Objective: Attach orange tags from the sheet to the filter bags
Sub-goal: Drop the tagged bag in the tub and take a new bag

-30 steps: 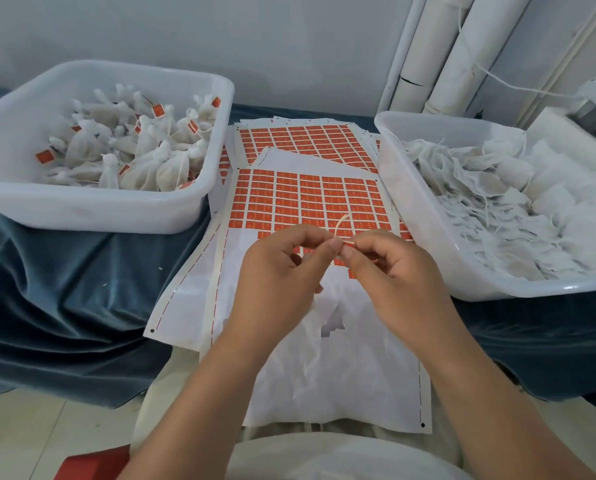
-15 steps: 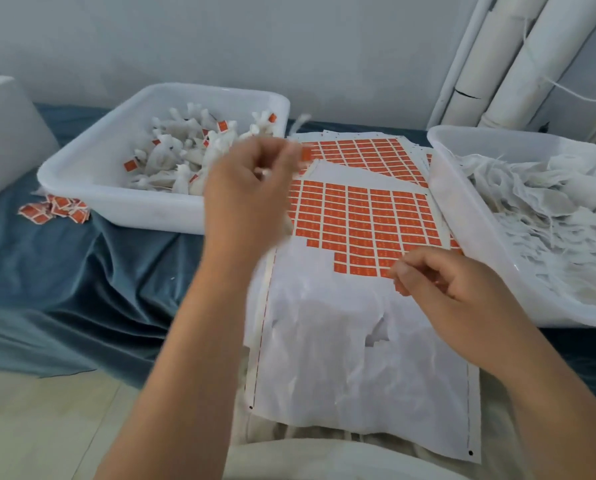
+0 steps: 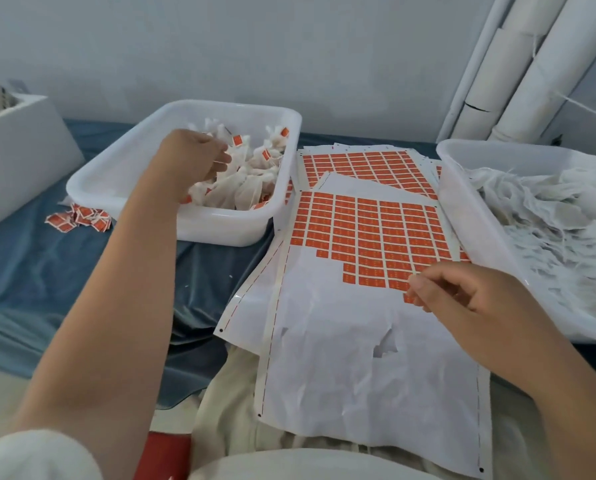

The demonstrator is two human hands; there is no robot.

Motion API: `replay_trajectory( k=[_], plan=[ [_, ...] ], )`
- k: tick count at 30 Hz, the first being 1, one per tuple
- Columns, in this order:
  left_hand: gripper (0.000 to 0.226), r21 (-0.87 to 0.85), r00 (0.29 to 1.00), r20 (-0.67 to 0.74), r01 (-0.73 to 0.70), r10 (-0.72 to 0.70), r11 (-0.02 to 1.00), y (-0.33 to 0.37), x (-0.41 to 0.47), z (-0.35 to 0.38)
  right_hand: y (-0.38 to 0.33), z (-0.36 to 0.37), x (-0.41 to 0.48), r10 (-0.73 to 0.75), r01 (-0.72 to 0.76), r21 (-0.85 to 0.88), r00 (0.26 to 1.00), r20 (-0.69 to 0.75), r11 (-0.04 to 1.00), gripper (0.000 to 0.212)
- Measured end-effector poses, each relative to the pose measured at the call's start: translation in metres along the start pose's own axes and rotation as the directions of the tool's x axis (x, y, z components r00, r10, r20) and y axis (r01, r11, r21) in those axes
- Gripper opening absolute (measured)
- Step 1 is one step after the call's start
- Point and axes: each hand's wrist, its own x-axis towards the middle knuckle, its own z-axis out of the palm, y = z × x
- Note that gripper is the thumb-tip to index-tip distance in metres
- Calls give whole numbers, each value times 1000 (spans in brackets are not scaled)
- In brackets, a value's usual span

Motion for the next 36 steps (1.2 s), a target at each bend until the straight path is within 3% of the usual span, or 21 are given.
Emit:
replay_trajectory(
  k=[2, 4, 6, 9, 11, 14, 19, 22, 25, 29, 32, 36],
  plan=[
    [25, -36, 997, -65, -53, 51, 998, -1, -2, 2, 2, -7, 0, -6, 6, -4, 1000, -21, 1000, 41],
    [32, 37, 962, -202, -178, 181, 983, 1, -11, 4, 7, -20, 0, 5, -5, -10, 998, -58, 1000, 34],
    [33, 75, 902, -322, -277, 287, 958, 9, -30, 4, 20, -40, 4, 41, -39, 14, 982, -185, 999, 19],
    [28, -27, 885, -320, -364, 337, 931, 24, -68, 11, 47, -79, 13, 123, -125, 23, 904, -409, 992, 19],
    [29, -86, 898, -270, -382, 347, 920, 34, -95, 24, 68, -105, 24, 203, -256, -87, 896, -394, 963, 14],
    [28, -180, 912, -158, -403, 378, 897, 46, -136, 53, 94, -132, 52, 356, -389, -426, 921, -159, 817, 20],
    [23, -289, 910, 187, -308, 369, 906, 39, -186, 106, 117, -132, 111, 411, -324, -731, 909, -65, 601, 34],
    [29, -284, 869, 323, -289, 375, 914, 26, -206, 128, 138, -124, 124, 495, -312, -795, 869, -18, 521, 37],
    [33, -233, 837, 405, -294, 367, 927, 18, -218, 142, 148, -125, 120, 474, -360, -732, 879, -57, 578, 33],
    [32, -228, 805, 453, -311, 383, 923, 17, -224, 150, 132, -137, 106, 261, -454, -485, 872, -414, 747, 27],
    [37, -247, 798, 453, -316, 397, 916, 20, -228, 149, 105, -143, 88, 90, -339, -367, 829, -553, 866, 19],
    [25, -272, 811, 401, -338, 425, 901, 25, -230, 147, 49, -136, 56, 10, -85, -116, 846, -533, 990, 21]
  ],
)
